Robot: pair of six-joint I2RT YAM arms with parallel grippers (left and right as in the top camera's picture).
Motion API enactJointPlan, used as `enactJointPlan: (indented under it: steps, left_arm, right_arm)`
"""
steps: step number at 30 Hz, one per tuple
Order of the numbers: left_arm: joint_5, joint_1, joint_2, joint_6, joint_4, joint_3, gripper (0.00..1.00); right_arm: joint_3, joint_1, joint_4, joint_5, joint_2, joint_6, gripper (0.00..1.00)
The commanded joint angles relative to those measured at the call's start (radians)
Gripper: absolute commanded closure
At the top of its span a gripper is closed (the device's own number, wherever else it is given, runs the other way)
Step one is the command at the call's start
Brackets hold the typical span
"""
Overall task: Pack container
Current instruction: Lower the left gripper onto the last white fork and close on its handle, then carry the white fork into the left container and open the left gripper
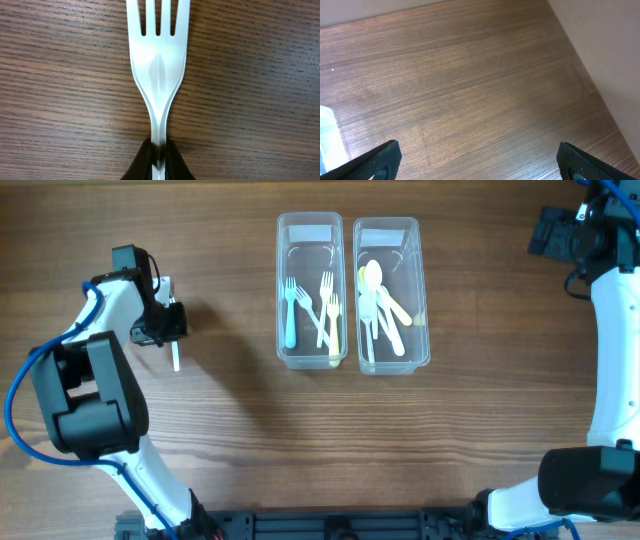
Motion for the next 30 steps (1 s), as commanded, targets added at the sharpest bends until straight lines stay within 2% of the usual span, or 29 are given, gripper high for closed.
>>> enactJointPlan:
  steps: [1, 4, 10, 13, 24, 30]
  left_arm:
    - [0.007, -0.029, -0.014, 0.0, -0.019, 0.019, 0.96]
    - [-0.069, -0.06, -0.053, -0.053, -0.039, 0.098, 0.96]
    - [-0.07, -0.141, -0.13, -0.12, -0.113, 0.28, 0.96]
    - [-0.066, -0.194, -0.161, -0.212, -0.143, 0.336, 0.96]
    - [0.062, -0.441, -0.197, -0.421, -0.149, 0.349, 0.96]
    - [0.062, -0.561, -0.197, -0.442, -0.13, 0.349, 0.94]
  right_arm:
    - [0.008, 0.002, 0.002, 0.017, 0.004, 0.011, 0.0]
    - [0.008, 0.002, 0.002, 0.017, 0.004, 0.011, 0.0]
    - [0.008, 0.002, 0.002, 0.017, 0.004, 0.011, 0.0]
    - [0.008, 0.002, 0.002, 0.017, 0.004, 0.011, 0.0]
    - [0.008, 0.002, 0.002, 0.017, 0.004, 0.011, 0.0]
    - [0.008, 0.002, 0.002, 0.017, 0.004, 0.011, 0.0]
